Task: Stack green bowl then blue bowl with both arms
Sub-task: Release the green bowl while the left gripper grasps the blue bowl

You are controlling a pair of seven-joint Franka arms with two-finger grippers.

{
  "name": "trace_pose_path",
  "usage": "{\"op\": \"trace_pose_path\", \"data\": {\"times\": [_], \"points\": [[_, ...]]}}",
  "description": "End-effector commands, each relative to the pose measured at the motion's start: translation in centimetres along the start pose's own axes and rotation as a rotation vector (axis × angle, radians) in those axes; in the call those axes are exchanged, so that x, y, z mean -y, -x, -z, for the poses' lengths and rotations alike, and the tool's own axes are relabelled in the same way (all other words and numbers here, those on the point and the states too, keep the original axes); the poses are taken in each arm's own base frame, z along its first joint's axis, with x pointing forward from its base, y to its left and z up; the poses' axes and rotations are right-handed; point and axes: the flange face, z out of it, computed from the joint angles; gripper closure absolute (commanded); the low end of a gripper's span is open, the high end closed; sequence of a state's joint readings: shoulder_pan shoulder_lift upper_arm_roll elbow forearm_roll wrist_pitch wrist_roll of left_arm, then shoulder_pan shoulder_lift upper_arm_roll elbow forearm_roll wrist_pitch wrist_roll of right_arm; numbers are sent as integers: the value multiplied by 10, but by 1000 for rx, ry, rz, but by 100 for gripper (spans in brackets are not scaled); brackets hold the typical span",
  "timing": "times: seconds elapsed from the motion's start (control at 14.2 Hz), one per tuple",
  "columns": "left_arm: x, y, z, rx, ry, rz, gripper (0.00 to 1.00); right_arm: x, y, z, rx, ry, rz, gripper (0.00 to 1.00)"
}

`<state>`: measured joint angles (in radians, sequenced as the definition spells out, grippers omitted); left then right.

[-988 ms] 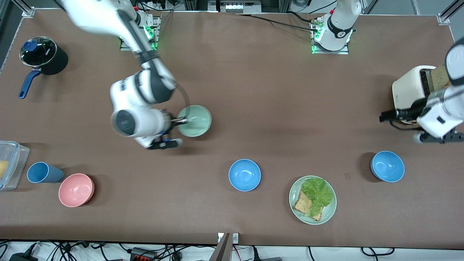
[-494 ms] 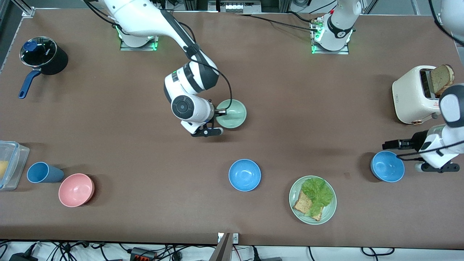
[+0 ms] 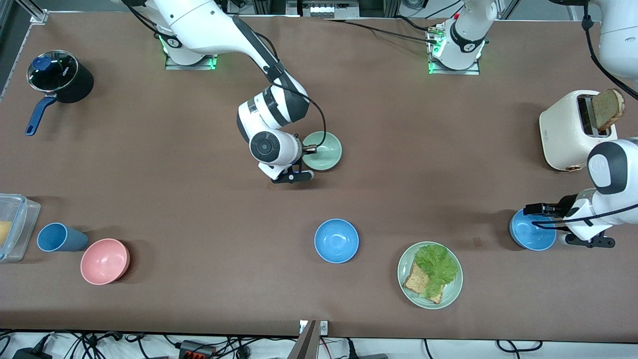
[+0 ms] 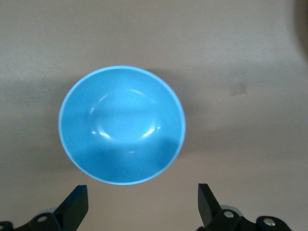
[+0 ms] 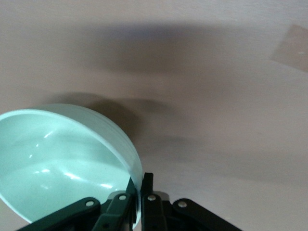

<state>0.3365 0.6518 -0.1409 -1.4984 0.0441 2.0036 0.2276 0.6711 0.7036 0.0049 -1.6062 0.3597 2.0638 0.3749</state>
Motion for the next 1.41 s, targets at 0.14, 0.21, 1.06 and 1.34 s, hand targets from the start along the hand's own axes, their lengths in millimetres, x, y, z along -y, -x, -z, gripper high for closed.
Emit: {"op": "trace_pose_path", "data": {"times": [0.14,0.21,1.06,1.34], "points": [[44,-8,-23,-50,-76,-22,0,1,4,1,8,25,-19,56],[53,-6,-29,-49,-71,-11,0,4,4,5,-12,30,-49,1],[55,-16,-58,-91,-51,-54,62,-145,-6,304,-301,-2,-204,0],[46,-20,-50,-110,-20,-48,99,-216,-7,335,-317,-4,-308,0]]}}
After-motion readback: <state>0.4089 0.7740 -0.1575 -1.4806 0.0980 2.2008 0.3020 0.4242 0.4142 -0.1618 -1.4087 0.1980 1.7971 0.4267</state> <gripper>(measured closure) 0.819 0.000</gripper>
